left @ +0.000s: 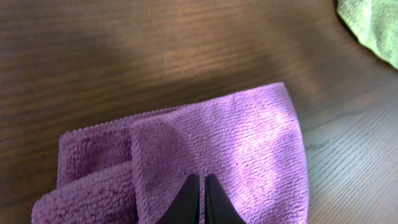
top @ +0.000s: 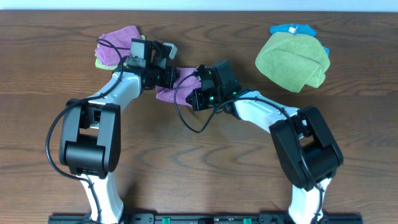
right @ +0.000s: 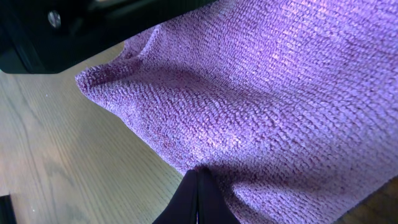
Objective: Fold the cloth
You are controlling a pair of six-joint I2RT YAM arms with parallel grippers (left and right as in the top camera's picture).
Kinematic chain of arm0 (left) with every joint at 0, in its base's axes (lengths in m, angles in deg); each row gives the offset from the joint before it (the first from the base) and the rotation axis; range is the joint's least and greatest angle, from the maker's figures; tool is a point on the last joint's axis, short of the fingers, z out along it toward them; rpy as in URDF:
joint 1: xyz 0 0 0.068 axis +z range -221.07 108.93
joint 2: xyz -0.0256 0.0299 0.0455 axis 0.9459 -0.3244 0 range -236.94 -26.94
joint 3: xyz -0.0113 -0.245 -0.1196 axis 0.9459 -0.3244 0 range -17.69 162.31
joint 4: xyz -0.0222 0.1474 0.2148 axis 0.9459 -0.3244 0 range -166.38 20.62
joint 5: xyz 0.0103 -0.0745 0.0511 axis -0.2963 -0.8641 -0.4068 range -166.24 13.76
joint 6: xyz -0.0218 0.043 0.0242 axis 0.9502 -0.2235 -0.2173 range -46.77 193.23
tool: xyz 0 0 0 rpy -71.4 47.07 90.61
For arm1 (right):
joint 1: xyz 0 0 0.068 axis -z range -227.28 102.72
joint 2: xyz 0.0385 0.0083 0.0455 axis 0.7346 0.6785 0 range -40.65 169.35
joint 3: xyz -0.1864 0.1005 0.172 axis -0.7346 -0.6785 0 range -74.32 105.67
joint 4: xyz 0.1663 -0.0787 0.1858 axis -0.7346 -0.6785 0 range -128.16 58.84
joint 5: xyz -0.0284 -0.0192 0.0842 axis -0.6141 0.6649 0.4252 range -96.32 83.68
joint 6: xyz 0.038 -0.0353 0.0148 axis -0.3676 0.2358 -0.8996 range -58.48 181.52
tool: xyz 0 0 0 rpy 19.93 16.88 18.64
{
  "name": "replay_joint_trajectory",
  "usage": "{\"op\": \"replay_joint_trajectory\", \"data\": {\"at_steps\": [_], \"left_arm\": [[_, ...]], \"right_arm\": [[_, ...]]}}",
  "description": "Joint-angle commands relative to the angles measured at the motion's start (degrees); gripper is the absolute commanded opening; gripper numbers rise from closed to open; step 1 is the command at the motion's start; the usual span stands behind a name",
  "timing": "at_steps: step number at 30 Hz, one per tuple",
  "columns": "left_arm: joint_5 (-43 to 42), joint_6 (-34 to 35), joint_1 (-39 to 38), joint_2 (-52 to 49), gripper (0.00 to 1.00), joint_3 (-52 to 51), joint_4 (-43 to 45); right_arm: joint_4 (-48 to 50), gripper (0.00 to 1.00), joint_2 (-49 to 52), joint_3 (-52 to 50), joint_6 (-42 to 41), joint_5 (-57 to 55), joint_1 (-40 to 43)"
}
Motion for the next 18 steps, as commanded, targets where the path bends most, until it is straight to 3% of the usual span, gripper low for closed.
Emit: {"op": "replay_joint_trajectory", "data": {"at_steps": [1, 12, 18], "left_arm": [[1.73, -1.73, -0.48, -0.15, 0.06, 0.96, -1.05], [2.56, -1.68, -0.66, -5.11, 0.06, 0.96, -0.92], [7.91, -1.68, -0.63, -5.9, 0.06, 0.98, 0.52]], "right_arm": [[-0.07, 0.02, 0.66, 1.11, 0.96, 0.24, -0.59], [-0.09, 0.02, 0.66, 1.11, 0.96, 0.24, -0.59], [-0.28, 0.02, 0.66, 1.11, 0.96, 0.24, -0.59]]}}
